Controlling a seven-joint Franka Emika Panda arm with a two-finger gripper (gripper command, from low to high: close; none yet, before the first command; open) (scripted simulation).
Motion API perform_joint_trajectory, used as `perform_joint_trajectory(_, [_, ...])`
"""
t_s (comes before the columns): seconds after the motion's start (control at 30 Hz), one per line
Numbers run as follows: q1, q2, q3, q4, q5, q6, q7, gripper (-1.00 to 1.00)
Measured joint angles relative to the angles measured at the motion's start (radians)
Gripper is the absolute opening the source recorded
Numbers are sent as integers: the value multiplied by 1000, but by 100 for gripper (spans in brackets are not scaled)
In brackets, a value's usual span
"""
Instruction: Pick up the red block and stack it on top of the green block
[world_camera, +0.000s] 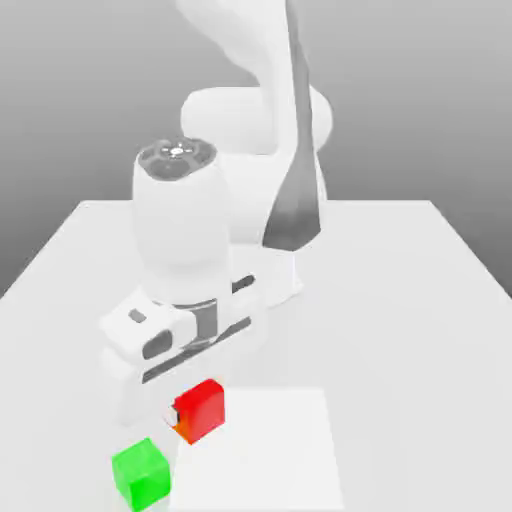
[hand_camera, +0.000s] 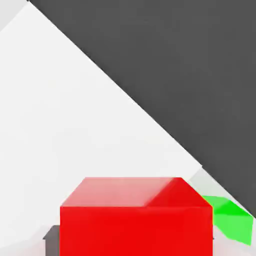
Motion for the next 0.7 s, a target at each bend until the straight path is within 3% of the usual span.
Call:
perform_joint_trajectory(0.4, [-98, 7, -4, 72, 0, -59, -483, -100])
perform_joint_trajectory(0.57, [-114, 144, 10, 84, 21, 68, -535, -100])
perform_joint_trajectory(0.6, [-116, 167, 12, 85, 24, 89, -538, 100])
perform_joint_trajectory(0.7, [-116, 167, 12, 85, 24, 89, -538, 100])
